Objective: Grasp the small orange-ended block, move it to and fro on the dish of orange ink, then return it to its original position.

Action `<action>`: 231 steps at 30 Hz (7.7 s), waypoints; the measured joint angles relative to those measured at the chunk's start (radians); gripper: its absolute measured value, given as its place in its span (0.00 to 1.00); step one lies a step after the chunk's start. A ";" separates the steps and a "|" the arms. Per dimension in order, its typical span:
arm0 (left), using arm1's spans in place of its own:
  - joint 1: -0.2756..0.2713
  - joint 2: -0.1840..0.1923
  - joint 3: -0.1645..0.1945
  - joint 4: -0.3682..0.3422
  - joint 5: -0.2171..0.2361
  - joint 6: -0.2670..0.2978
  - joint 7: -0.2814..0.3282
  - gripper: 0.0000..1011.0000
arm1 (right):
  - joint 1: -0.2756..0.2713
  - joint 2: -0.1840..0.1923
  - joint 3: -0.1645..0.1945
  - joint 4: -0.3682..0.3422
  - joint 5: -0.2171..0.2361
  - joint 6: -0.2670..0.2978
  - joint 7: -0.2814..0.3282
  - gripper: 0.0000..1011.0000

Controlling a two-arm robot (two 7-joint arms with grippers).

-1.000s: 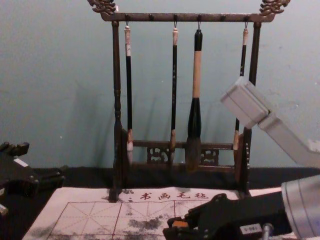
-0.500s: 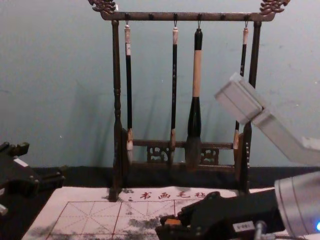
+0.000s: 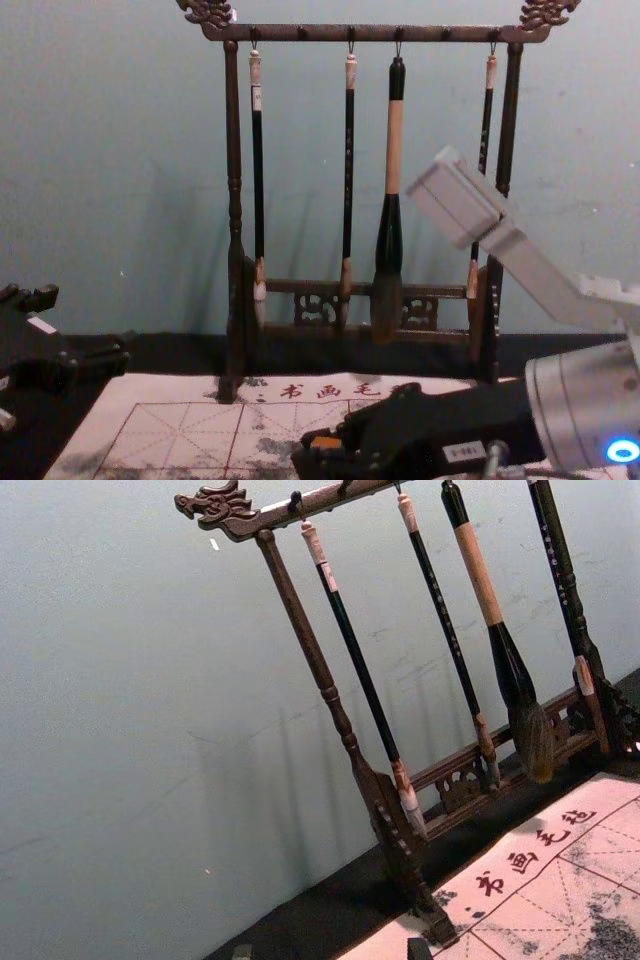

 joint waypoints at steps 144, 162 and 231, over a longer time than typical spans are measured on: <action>0.000 0.000 0.000 0.000 0.000 0.000 0.000 0.99 | -0.029 -0.006 0.063 0.057 0.060 -0.028 -0.044 0.13; 0.000 0.000 0.000 0.000 0.000 0.000 0.000 0.99 | -0.067 0.035 0.081 0.003 0.079 -0.016 -0.048 0.13; 0.000 0.000 0.000 0.000 0.000 0.000 0.000 0.99 | -0.020 -0.042 0.040 0.080 0.090 -0.027 -0.049 0.13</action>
